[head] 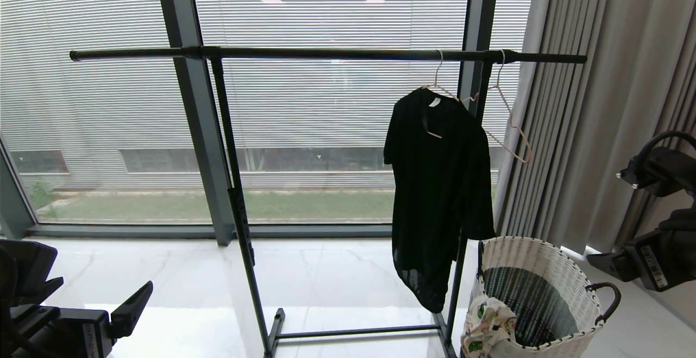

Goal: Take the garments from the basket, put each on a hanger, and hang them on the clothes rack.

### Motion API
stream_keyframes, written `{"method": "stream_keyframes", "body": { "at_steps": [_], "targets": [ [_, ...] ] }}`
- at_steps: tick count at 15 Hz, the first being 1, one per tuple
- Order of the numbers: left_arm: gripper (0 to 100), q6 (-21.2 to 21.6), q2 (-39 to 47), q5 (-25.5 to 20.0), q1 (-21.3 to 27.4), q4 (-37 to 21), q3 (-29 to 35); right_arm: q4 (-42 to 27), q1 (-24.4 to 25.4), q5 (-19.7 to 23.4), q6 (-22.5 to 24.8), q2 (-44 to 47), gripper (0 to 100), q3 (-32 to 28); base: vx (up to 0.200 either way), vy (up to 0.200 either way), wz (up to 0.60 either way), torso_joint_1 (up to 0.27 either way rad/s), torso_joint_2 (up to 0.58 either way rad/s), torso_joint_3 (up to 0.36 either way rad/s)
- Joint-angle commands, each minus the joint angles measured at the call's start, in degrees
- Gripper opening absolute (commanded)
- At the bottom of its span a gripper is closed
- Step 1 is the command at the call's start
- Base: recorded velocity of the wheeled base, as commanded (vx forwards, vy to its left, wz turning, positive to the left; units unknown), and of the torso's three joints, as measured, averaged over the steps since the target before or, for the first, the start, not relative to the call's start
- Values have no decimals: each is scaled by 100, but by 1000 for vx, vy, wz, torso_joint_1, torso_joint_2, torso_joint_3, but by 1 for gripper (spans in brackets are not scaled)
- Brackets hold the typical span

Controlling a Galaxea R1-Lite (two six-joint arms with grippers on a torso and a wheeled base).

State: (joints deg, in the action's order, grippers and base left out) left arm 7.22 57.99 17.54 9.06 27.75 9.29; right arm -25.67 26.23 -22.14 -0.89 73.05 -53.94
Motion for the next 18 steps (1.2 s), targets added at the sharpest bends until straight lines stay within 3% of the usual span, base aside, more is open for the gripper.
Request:
{"method": "stream_keyframes", "body": {
  "at_steps": [1,6,10,14,18],
  "targets": [
    [100,-1,19,4,0,3,-6,1,5,-1,1,-10,100,59,0,0,0,-173,476,290],
    [100,-1,37,4,0,-6,-15,1,5,8,1,-1,100,138,0,0,0,-132,434,278],
    [100,-1,63,4,0,-6,-32,10,13,8,19,-10,100,297,0,0,0,1,14,2],
    [100,-1,116,-5,0,-6,-24,80,22,-177,564,-1,100,578,0,0,0,-25,76,63],
    [100,-1,125,-5,0,-6,-32,950,13,-353,634,-71,100,929,0,0,0,0,0,0]
  ]
}}
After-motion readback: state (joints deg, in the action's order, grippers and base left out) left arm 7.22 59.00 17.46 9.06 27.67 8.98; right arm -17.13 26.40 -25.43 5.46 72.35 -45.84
